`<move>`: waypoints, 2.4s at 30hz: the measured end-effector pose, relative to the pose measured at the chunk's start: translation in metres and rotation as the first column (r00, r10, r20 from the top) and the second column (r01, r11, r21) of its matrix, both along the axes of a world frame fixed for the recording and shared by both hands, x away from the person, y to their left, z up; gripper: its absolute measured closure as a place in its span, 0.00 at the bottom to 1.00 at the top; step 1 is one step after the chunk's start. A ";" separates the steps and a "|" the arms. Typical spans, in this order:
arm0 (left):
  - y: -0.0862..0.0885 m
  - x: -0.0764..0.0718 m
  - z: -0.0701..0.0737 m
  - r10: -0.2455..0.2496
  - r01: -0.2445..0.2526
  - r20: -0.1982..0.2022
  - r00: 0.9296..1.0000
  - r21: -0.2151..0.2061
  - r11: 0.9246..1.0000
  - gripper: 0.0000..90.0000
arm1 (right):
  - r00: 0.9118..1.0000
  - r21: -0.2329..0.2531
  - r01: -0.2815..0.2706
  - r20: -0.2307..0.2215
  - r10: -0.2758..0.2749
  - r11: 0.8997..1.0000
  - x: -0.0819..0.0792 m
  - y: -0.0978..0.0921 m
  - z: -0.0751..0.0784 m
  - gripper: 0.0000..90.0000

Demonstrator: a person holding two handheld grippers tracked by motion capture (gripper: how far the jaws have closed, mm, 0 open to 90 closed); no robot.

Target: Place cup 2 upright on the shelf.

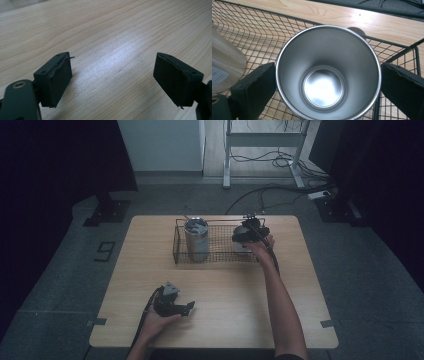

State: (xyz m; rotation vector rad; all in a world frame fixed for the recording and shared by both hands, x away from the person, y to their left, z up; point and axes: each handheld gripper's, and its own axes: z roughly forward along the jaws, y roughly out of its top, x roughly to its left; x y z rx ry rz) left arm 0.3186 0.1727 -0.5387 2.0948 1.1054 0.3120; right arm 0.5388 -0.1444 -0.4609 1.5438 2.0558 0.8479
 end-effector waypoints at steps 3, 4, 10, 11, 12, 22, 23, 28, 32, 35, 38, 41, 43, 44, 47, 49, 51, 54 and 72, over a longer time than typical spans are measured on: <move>0.001 0.000 0.000 0.000 0.000 -0.003 1.000 -0.001 1.000 0.17 | 0.999 0.034 0.003 0.035 -0.004 0.999 -0.006 -0.003 0.004 0.03; 0.001 -0.001 -0.001 0.002 -0.002 -0.004 1.000 -0.002 1.000 0.17 | 0.999 0.036 0.002 0.041 -0.003 0.999 -0.007 -0.003 0.005 0.03; 0.002 -0.002 0.002 0.003 -0.003 0.000 1.000 -0.014 1.000 0.17 | 0.995 0.075 0.005 0.096 -0.012 0.997 -0.020 -0.009 0.016 0.05; 0.002 -0.002 0.002 0.003 -0.003 0.002 1.000 -0.014 1.000 0.17 | 0.994 0.076 0.002 0.105 -0.010 0.997 -0.022 -0.010 0.018 0.05; 0.002 -0.002 0.002 0.003 -0.003 0.001 1.000 -0.013 1.000 0.17 | 0.994 0.078 0.001 0.109 -0.010 0.997 -0.024 -0.010 0.020 0.05; 0.004 0.000 0.001 0.010 -0.010 -0.002 1.000 -0.014 1.000 0.17 | 0.987 0.106 -0.023 0.158 0.006 0.994 -0.048 -0.024 0.027 0.08; 0.005 -0.001 0.001 0.009 -0.009 -0.003 1.000 -0.017 1.000 0.17 | 0.987 0.110 -0.023 0.160 0.005 0.994 -0.052 -0.026 0.027 0.08; 0.003 -0.003 0.001 0.001 -0.001 -0.005 1.000 -0.013 1.000 0.17 | 0.986 0.118 -0.018 0.169 -0.003 0.993 -0.070 -0.037 0.028 0.09; 0.002 -0.006 0.002 -0.003 0.003 -0.001 1.000 -0.007 1.000 0.17 | 0.983 0.116 -0.018 0.184 -0.003 0.993 -0.083 -0.046 0.029 0.10; 0.003 -0.008 0.002 0.001 -0.001 -0.002 1.000 -0.005 1.000 0.17 | 0.983 0.126 -0.020 0.186 -0.004 0.992 -0.093 -0.051 0.029 0.10; 0.003 -0.009 0.002 0.002 -0.002 -0.001 1.000 -0.002 1.000 0.17 | 0.980 0.134 -0.029 0.198 0.001 0.991 -0.103 -0.056 0.026 0.11; 0.003 -0.010 0.003 0.001 -0.001 -0.002 1.000 -0.009 1.000 0.17 | 0.979 0.137 -0.038 0.204 0.009 0.990 -0.115 -0.059 0.021 0.12; 0.002 -0.009 0.002 0.001 -0.001 -0.002 1.000 -0.008 1.000 0.17 | 0.979 0.140 -0.042 0.205 0.013 0.989 -0.122 -0.061 0.018 0.12; 0.002 -0.009 0.002 -0.001 0.001 -0.004 1.000 -0.006 1.000 0.17 | 0.977 0.141 -0.046 0.212 0.016 0.989 -0.126 -0.062 0.016 0.12; 0.000 -0.009 0.001 -0.003 0.003 -0.004 1.000 -0.006 1.000 0.17 | 0.975 0.144 -0.056 0.220 0.024 0.988 -0.138 -0.065 0.012 0.13; 0.000 -0.009 0.001 -0.004 0.003 -0.006 1.000 -0.005 1.000 0.17 | 0.975 0.143 -0.062 0.219 0.030 0.988 -0.145 -0.066 0.008 0.13; 0.000 -0.008 0.000 -0.006 0.006 -0.007 1.000 -0.001 1.000 0.17 | 0.975 0.145 -0.064 0.221 0.031 0.987 -0.152 -0.068 0.004 0.13; 0.000 -0.008 0.000 -0.007 0.007 -0.007 1.000 0.004 1.000 0.17 | 0.975 0.152 -0.066 0.219 0.031 0.986 -0.161 -0.072 -0.003 0.14; -0.003 -0.008 -0.003 -0.010 0.010 -0.012 1.000 0.020 1.000 0.17 | 0.984 0.175 -0.033 0.177 0.002 0.984 -0.213 -0.109 -0.049 0.15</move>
